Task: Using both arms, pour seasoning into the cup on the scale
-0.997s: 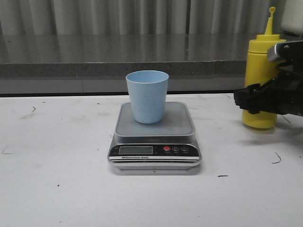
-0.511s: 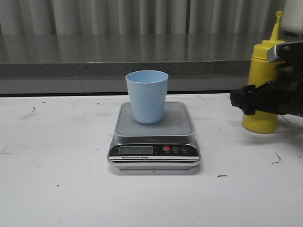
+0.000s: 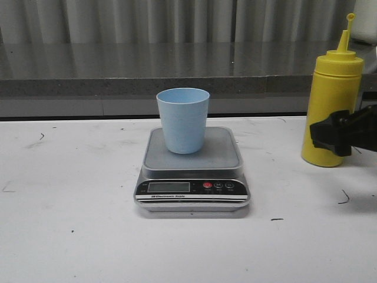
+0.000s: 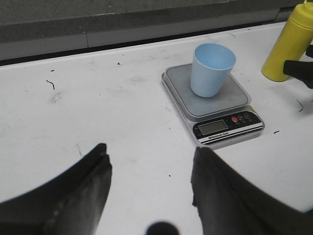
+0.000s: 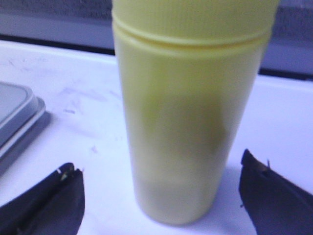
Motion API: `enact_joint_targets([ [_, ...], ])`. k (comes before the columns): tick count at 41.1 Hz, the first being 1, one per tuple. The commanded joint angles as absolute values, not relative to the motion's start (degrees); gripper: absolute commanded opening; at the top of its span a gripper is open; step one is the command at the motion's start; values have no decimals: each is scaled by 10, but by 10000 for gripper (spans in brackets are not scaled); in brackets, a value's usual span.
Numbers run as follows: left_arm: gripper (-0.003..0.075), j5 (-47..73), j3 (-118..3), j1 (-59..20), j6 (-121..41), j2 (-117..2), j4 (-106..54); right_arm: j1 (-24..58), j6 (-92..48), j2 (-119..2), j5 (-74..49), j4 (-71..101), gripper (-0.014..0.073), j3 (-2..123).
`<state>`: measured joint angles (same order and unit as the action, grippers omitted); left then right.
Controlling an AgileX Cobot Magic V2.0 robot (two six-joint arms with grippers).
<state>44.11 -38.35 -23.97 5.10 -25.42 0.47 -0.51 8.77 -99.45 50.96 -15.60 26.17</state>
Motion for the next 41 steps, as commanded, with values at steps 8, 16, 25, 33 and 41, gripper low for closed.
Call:
enact_joint_targets([
  [8, 365, 396, -399, -239, 55, -256, 0, 42, 200, -773, 100, -195, 654, 286],
  [16, 365, 396, -399, -239, 55, -256, 0, 101, 211, -669, -205, -179, 654, 352],
  [25, 365, 396, -399, -239, 55, -256, 0, 129, 41, -575, -374, -23, 654, 421],
  [33, 365, 396, -399, -239, 55, -256, 0, 128, -31, -457, -374, 50, 654, 421],
  [41, 365, 396, -399, -239, 55, -256, 0, 128, -32, -357, -421, 39, 654, 421],
])
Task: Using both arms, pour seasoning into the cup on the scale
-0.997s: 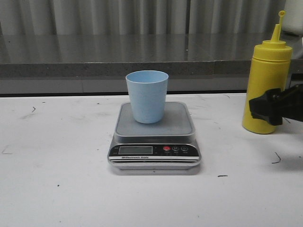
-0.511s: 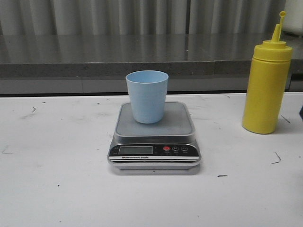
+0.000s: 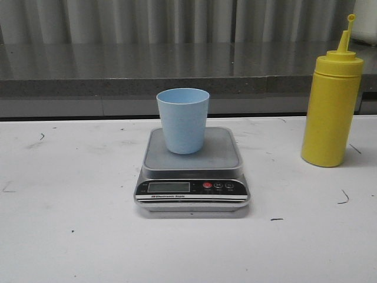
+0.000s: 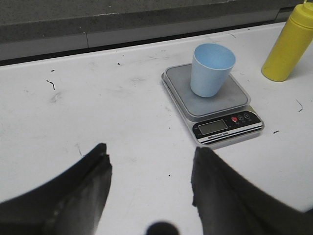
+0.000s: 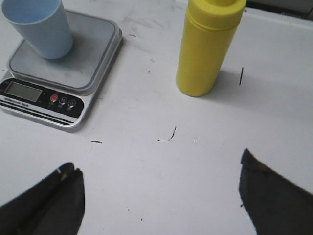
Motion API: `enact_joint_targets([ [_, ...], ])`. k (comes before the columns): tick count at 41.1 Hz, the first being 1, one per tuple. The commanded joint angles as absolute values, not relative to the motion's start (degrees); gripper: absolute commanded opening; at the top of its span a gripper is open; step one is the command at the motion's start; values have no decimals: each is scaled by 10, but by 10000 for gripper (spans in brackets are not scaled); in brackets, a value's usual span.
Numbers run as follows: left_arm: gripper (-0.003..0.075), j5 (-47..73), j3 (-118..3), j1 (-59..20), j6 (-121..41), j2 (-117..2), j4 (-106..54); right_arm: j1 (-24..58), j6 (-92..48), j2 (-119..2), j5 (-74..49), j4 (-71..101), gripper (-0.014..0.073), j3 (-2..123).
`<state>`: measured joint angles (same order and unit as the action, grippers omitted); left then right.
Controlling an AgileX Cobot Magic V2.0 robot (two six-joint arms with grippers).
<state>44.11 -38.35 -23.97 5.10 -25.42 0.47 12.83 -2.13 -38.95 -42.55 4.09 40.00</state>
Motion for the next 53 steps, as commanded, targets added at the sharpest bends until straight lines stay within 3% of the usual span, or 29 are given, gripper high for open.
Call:
enact_joint_targets([
  [1, 365, 396, -399, -239, 55, -256, 0, 128, -32, -350, -430, 39, 654, 421],
  [8, 365, 396, -399, -239, 55, -256, 0, 128, -32, -305, -479, 39, 654, 421],
  [25, 365, 384, -399, -239, 55, -256, 0, 128, -32, -290, -448, 39, 639, 421],
  [28, 365, 379, -399, -239, 55, -256, 0, 128, -32, -290, -444, 39, 559, 421],
  [37, 365, 376, -399, -239, 55, -256, 0, 128, -32, -290, -444, 39, 70, 421],
  [41, 309, 376, -399, -239, 55, -256, 0, 128, -32, -290, -444, 39, -67, 421],
  [50, -5, 376, -399, -239, 55, -256, 0, 128, -32, -290, -440, 39, -68, 421],
  [53, -20, 376, -399, -239, 55, -256, 0, 128, -32, -290, -440, 39, -68, 421],
])
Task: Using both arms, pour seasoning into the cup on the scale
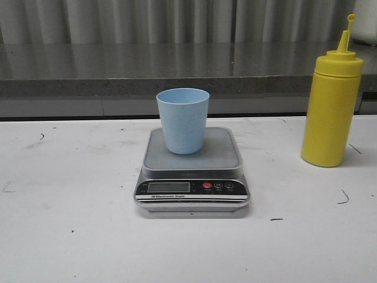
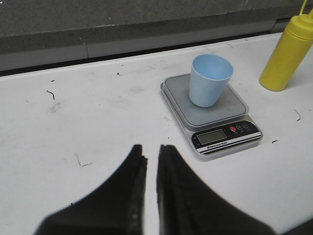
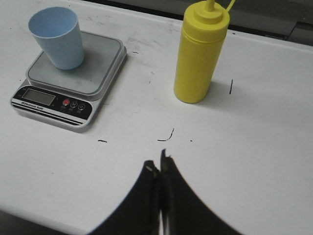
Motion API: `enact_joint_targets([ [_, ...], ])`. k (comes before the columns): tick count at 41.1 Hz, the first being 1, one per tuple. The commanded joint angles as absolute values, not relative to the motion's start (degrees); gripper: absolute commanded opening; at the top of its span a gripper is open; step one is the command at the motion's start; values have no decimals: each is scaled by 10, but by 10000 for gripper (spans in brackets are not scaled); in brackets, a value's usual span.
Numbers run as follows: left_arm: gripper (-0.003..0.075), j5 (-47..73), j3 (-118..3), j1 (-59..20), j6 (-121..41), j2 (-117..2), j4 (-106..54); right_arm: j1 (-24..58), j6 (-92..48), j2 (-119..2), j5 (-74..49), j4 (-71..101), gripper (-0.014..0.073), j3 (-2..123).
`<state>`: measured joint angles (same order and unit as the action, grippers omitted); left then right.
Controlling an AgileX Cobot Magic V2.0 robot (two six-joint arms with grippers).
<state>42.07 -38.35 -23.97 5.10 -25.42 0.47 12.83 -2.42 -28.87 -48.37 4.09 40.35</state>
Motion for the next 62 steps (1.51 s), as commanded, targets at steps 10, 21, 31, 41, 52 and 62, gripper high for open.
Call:
enact_joint_targets([
  [10, -20, 376, -399, -239, 55, -256, 0, 128, -32, -290, -440, 39, -68, 421],
  [21, -20, 370, -361, -201, 55, -219, -3, 128, -32, -290, -440, 39, -68, 421],
  [31, -20, 198, -209, -57, 55, -125, 7, 128, -32, -290, -440, 39, -68, 421],
  [41, -20, 40, -50, 23, 55, -15, 0, 128, -32, -290, -440, 39, -68, 421],
  [52, -20, -16, 16, -5, 55, 14, -8, 128, -32, -292, -441, 39, -68, 421],
  [62, -20, -14, 16, -4, 55, 13, -8, 128, -32, -292, -440, 39, -68, 421],
])
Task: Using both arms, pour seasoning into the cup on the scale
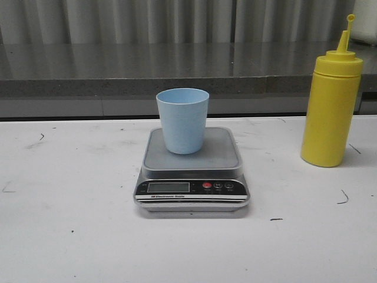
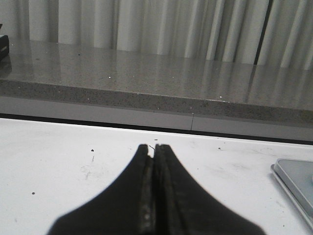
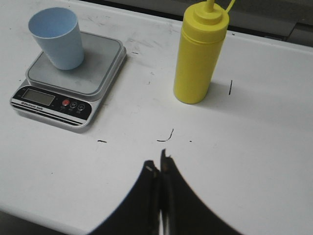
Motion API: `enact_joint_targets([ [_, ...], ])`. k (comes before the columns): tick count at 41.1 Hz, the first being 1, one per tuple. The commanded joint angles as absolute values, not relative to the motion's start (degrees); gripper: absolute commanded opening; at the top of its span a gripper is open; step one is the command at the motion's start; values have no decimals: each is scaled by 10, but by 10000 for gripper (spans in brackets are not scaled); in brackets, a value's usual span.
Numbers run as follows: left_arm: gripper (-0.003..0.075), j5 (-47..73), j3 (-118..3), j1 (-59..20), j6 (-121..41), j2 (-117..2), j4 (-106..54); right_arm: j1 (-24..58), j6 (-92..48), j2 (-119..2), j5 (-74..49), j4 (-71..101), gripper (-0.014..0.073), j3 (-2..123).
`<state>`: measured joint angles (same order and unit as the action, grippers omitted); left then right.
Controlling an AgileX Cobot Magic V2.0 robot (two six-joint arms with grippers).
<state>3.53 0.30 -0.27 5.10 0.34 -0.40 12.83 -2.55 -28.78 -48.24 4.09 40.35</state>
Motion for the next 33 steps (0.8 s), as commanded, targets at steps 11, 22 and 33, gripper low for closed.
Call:
enact_joint_targets([
  [11, -20, -14, 16, -4, 55, 13, -8, 128, -32, -292, -440, 39, -68, 421],
  [22, -20, -15, 16, -4, 31, 13, -13, 128, -32, -292, -440, 39, -68, 421],
  [33, -20, -25, 16, -4, 31, 13, -13, 128, -32, -292, -440, 39, -68, 421],
])
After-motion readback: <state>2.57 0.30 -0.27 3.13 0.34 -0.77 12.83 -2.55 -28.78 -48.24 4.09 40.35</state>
